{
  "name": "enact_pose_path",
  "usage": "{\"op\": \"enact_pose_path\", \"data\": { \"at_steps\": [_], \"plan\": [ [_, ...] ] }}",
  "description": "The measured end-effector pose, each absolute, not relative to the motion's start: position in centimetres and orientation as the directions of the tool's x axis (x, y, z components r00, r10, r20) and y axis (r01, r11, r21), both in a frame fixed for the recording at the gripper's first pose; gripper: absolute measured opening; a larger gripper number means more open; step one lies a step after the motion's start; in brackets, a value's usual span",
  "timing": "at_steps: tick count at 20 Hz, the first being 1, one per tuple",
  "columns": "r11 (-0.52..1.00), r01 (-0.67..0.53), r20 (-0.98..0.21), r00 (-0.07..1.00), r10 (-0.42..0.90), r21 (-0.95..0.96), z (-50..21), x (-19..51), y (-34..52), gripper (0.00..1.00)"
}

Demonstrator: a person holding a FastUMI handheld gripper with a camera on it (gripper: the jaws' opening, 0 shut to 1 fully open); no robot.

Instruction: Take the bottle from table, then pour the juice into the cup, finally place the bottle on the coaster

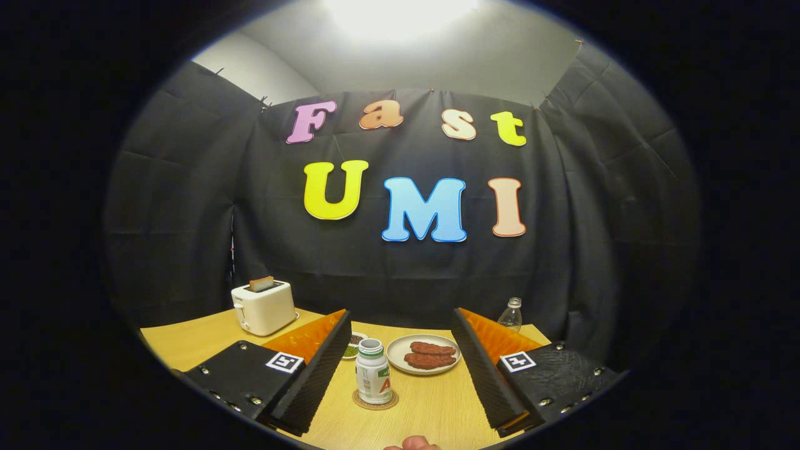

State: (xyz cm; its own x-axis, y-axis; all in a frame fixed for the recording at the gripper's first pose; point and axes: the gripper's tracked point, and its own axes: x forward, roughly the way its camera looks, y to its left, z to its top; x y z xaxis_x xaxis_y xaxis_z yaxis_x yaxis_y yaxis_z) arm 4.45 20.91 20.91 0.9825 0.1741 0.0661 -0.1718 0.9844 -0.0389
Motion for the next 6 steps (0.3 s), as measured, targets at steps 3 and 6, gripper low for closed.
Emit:
{"op": "enact_pose_path", "data": {
  "at_steps": [3,6],
  "plan": [
    [0.985,-0.164,0.062,0.984,0.167,-0.048,19.5,4.2,19.2,0.99],
    [0.982,-0.182,0.097,0.978,0.187,-0.057,17.7,3.5,16.9,0.99]
  ]
}}
